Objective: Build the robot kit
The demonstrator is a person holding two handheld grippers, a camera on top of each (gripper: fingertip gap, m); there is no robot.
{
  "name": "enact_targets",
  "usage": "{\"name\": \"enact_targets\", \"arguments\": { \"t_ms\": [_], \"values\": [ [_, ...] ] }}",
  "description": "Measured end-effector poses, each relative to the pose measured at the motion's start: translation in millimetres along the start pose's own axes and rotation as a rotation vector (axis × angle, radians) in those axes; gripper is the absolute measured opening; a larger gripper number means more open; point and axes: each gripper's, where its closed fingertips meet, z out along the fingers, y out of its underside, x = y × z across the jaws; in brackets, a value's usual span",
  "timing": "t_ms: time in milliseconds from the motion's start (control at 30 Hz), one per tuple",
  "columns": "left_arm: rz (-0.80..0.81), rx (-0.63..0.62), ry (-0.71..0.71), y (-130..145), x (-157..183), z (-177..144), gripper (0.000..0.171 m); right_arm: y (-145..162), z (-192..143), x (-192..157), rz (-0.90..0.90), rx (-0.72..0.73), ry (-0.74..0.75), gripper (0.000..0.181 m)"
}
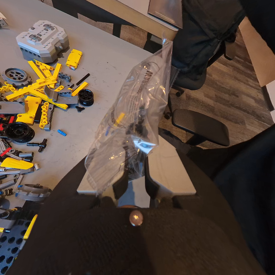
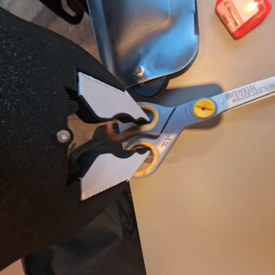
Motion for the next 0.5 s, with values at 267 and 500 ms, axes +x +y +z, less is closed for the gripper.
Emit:
{"name": "enact_targets", "arguments": {
  "t_ms": [267,500],
  "values": [
    [0.004,0.018,-0.012,-5.0,-0.9,2.4,0.015,-19.7,-40.2,9.7,0.074,0.109,-0.010,0.039],
    [-0.030,0.092,-0.020,-5.6,-4.4,4.1,0.014,-57.3,-164.8,-219.1,-0.254,0.738,-0.377,0.034]
  ]
}}
